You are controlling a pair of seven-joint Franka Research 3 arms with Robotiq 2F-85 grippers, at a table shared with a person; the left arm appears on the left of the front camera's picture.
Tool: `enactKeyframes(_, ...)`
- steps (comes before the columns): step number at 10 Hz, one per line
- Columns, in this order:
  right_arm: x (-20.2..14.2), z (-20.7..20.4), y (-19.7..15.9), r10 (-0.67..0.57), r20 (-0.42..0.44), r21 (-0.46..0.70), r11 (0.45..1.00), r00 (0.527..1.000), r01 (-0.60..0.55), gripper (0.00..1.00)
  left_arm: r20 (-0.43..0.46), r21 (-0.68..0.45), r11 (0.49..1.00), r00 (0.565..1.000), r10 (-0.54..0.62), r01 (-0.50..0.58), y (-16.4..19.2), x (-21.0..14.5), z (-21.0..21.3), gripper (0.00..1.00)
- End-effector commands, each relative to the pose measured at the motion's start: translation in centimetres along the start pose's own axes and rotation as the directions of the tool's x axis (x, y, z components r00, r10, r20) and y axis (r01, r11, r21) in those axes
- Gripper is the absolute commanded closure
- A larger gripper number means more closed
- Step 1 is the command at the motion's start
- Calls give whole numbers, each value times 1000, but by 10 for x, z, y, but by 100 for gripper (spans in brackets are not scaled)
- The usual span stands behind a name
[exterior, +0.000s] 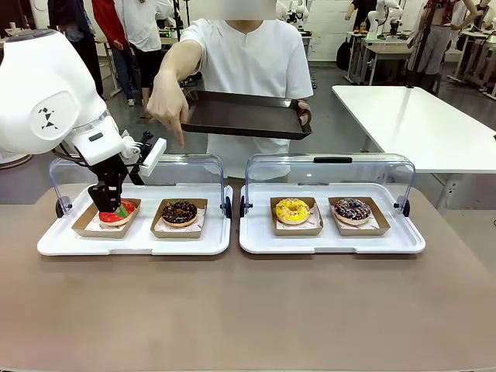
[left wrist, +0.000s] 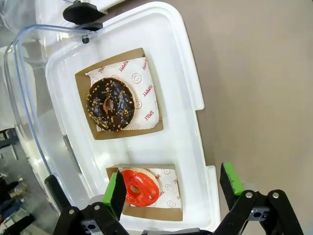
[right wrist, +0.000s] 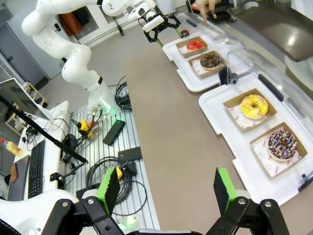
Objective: Provide the desired donut to the person.
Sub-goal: Pick up and lift the Paper togo box containing the Donut pointed at by the person.
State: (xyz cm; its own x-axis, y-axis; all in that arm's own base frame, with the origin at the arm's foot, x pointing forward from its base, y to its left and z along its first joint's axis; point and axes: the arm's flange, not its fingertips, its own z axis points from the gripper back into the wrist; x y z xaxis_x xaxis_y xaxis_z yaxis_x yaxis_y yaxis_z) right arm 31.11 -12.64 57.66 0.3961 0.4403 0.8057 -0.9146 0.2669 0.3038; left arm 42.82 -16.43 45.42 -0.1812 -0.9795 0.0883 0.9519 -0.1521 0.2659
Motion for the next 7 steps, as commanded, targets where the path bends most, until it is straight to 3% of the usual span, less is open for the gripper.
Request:
enactKeyframes(1, 0, 1, -1, -2, 12, 8, 1000, 1000, 2, 0, -12, 9, 1000, 1000, -6, 6, 1, 1, -1, 0)
enactKeyframes(5, 0, 1, -1, -2, 12, 8, 1000, 1000, 2, 0, -3, 1, 1000, 1000, -3, 3, 0, -1, 0, 0)
enactKeyframes(7, 0, 1, -1, -2, 12, 8, 1000, 1000, 2, 0, 1, -75, 997, 1000, 14, -14, 7, 12, -14, 0)
